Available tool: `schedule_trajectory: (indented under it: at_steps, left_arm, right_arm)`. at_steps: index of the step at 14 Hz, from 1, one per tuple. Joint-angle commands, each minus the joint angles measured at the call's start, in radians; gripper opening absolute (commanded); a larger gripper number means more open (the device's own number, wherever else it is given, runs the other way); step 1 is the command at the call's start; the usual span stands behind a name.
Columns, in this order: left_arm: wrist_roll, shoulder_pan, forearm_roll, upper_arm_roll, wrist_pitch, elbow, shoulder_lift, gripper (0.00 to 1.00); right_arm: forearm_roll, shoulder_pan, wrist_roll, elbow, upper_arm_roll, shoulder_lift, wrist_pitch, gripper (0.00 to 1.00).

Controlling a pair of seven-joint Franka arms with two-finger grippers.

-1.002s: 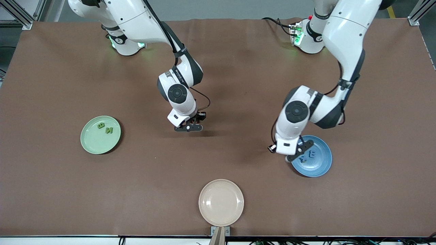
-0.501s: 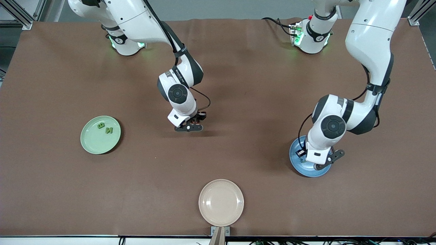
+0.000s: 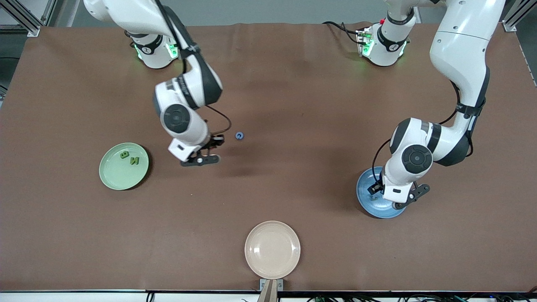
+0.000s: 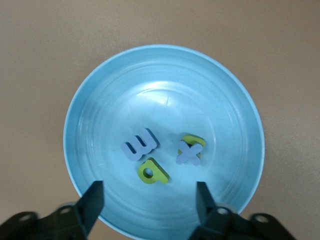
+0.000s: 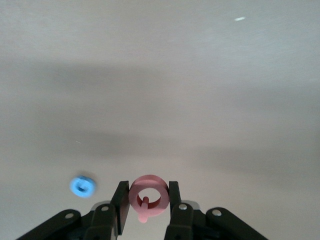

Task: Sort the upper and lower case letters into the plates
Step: 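Release the e in the blue plate while the right gripper carries Q, then place the pink Q on the green plate while the left gripper retracts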

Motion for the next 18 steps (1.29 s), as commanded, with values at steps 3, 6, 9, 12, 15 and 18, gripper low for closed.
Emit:
schedule_trajectory:
  at_steps: [3,6,9,12,15,18]
  left_arm:
    - [0.124,0.008,0.019,-0.006,-0.014,0.045,-0.046,1.00]
    - [0.276,0.068,0.009,-0.015,-0.014,0.077,-0.091,1.00]
    - [0.411,0.126,0.003,-0.021,-0.046,0.083,-0.177,1.00]
    - [0.488,0.132,-0.004,-0.021,-0.160,0.085,-0.284,1.00]
    - [0.584,0.134,-0.061,-0.018,-0.293,0.086,-0.396,1.00]
    - [0.712,0.164,-0.115,-0.013,-0.442,0.097,-0.487,1.00]
  right_arm:
    - [-0.018,-0.138,-0.330,-0.143,-0.059,-0.097,0.017,0.10]
    - [-0.019,-0.284,-0.563,-0.140,-0.059,-0.083,0.029,0.10]
    - [-0.044,-0.417,-0.743,-0.124,-0.059,-0.040,0.067,0.10]
    - [-0.048,-0.510,-0.895,-0.089,-0.058,0.029,0.101,0.10]
    - [-0.048,-0.538,-0.920,-0.080,-0.058,0.067,0.153,0.10]
    - [-0.045,-0.553,-0.959,-0.034,-0.056,0.130,0.176,0.10]
